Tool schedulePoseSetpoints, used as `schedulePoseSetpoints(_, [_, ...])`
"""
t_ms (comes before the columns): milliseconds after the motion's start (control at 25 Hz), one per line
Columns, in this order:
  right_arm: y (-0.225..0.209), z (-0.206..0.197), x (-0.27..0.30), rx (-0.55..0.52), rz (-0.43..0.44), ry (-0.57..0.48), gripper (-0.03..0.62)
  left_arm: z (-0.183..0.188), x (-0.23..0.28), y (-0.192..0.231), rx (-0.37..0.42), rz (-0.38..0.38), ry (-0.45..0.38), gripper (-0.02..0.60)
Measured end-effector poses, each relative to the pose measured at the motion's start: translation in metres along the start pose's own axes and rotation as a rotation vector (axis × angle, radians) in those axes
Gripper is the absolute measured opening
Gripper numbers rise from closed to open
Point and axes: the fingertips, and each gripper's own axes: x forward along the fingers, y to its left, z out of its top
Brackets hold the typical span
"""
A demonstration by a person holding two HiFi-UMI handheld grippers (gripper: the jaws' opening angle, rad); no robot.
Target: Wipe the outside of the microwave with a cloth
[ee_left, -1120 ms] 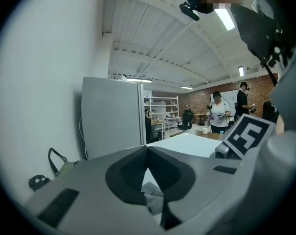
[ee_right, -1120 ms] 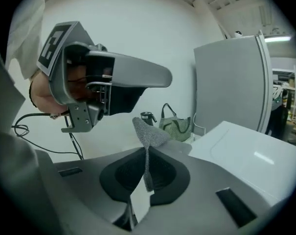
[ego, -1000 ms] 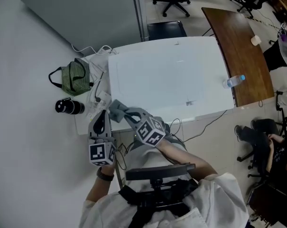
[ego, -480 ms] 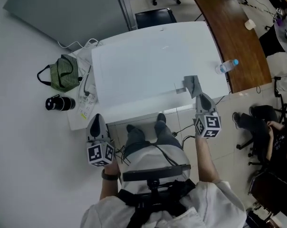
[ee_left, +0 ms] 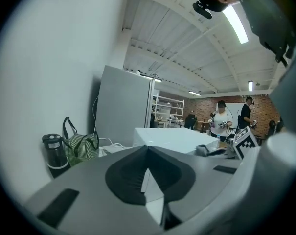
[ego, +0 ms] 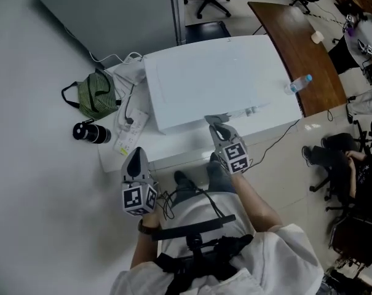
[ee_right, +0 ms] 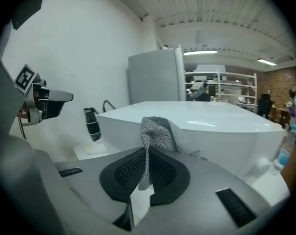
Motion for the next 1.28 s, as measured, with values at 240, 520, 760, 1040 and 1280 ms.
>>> schedulePoseSetpoints(240, [0.189, 0.021, 0.07, -0.133, 0.363, 0.004, 0.02, -0.019, -0.03, 0.036, 0.011, -0.028, 0.04, 0.028])
schedulePoseSetpoints(520, [0.106, 0.005, 0.044, 0.001, 0.23, -0.023, 0.02, -0.011, -0.036, 0.011, 0.045, -0.017, -0.003, 0.028])
schedulePoseSetpoints(760, [-0.102, -0.025, -0.048, 0.248, -0.217, -0.099, 0.02, -0.019, -0.007, -0.034, 0.014, -0.017, 0.0, 0.028])
schedulePoseSetpoints(1040, [-0.185, -0.059, -0.085, 0.277, -0.362, -0.055, 0.02, -0.02, 0.015, -0.103, 0.043, -0.095, 0.003, 0.028])
schedulePoseSetpoints(1280, [-0.055, -0.058, 0.002, 0.228, -0.051, 0.008, 0.02, -0.016, -0.004, -0.098, 0.094, -0.087, -0.027, 0.028])
